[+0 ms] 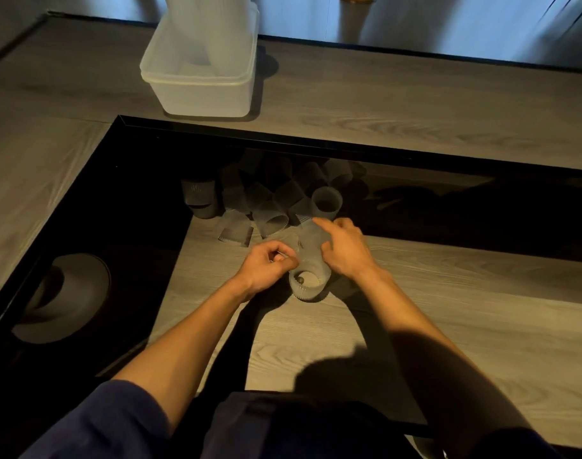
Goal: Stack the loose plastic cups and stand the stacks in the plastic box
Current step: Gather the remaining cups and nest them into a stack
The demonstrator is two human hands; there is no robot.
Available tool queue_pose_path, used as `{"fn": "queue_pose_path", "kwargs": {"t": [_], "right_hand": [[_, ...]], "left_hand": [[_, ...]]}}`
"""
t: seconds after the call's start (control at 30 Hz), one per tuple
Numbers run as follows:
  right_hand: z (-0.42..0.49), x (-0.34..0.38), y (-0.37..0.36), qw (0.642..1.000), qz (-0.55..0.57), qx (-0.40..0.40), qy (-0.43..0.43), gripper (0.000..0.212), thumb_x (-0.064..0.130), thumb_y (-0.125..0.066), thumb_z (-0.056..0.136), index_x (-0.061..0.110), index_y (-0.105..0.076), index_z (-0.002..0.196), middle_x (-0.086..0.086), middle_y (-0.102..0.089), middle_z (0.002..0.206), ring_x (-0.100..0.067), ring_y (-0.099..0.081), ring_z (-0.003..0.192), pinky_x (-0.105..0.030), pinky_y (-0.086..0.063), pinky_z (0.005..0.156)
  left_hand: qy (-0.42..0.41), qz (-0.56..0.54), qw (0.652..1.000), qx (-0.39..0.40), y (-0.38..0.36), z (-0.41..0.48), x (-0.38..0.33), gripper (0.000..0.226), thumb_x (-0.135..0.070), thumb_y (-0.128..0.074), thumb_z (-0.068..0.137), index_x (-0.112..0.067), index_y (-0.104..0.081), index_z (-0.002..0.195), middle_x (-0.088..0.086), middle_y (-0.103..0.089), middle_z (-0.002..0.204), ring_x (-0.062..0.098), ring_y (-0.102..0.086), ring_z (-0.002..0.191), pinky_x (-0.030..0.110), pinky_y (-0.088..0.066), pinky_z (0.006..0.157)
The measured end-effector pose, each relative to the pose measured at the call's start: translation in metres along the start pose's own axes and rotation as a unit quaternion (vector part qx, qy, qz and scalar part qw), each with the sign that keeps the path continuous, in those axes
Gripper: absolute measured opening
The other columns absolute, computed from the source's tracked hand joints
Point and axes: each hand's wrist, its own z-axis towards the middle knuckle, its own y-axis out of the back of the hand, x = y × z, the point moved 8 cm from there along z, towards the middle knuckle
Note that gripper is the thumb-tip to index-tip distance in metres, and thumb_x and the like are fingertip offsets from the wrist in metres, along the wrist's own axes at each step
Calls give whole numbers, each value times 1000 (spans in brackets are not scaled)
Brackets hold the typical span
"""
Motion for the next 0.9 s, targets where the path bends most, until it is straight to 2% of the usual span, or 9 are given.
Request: {"fn": "queue_pose_path", "kwargs": {"t": [0.13,0.23,0.37,0.47,0.57,0.67,0.73,0.8,0.9], "right_hand": [[8,1,-5,998,56,30,8,59,7,-56,95,20,-46,152,-13,-43,154,-29,-45,139,-36,-36,114],[11,-2,-3,999,36,4,-8,49,11,-61,96,16,-56,144,-9,-50,150,-26,-51,135,-36,-40,113],[7,-4,8,997,6,-73,11,36,17,-68,94,16,-67,129,-4,-61,134,-22,-61,120,-34,-50,101],[0,-1,21,991,12,-127,42,18,23,-69,94,20,-73,111,0,-64,120,-16,-61,108,-26,-43,86],[-5,-1,36,981,117,-142,56,4,22,-72,92,25,-72,95,3,-66,108,-11,-61,100,-26,-49,87],[-14,4,39,943,327,-38,56,12,13,-75,90,24,-73,84,5,-68,111,-9,-64,109,-24,-53,95],[-23,8,32,902,427,62,35,15,6,-74,88,20,-73,83,3,-66,126,-13,-62,121,-36,-55,101],[-29,10,27,901,418,106,40,15,1,-73,87,16,-73,83,2,-63,134,-17,-59,127,-43,-54,103],[-34,12,23,927,347,120,71,9,-5,-72,83,3,-71,88,2,-62,132,-16,-56,128,-39,-54,101]], "left_hand": [[1,3,1000,0,-1,1,2,8,-11,-75,89,-15,-73,96,0,-58,71,12,-56,69,31,-51,71],[6,5,1000,-3,1,1,3,9,-13,-77,88,-16,-73,96,-4,-60,70,12,-58,71,32,-52,73],[11,2,1000,-3,1,0,4,10,-13,-76,89,-16,-73,98,-2,-61,72,13,-60,73,33,-54,74],[13,-1,1000,-5,1,-1,4,10,-14,-76,89,-15,-73,98,-1,-62,73,14,-60,75,35,-55,77],[15,-7,1000,-4,0,-2,4,8,-14,-76,90,-16,-74,97,0,-63,76,15,-60,78,35,-55,77],[10,-18,1000,0,0,-4,2,8,-13,-75,90,-15,-73,98,4,-65,84,16,-61,79,34,-55,77],[11,-30,999,2,-2,-5,1,10,-14,-74,91,-15,-71,101,3,-67,90,14,-61,81,29,-53,73],[21,-31,999,3,-3,-7,0,10,-17,-72,93,-16,-69,102,4,-67,91,12,-61,78,23,-50,67],[30,-31,999,7,-5,-11,-1,4,-19,-69,96,-18,-66,98,5,-66,89,14,-60,78,24,-51,67]]}}
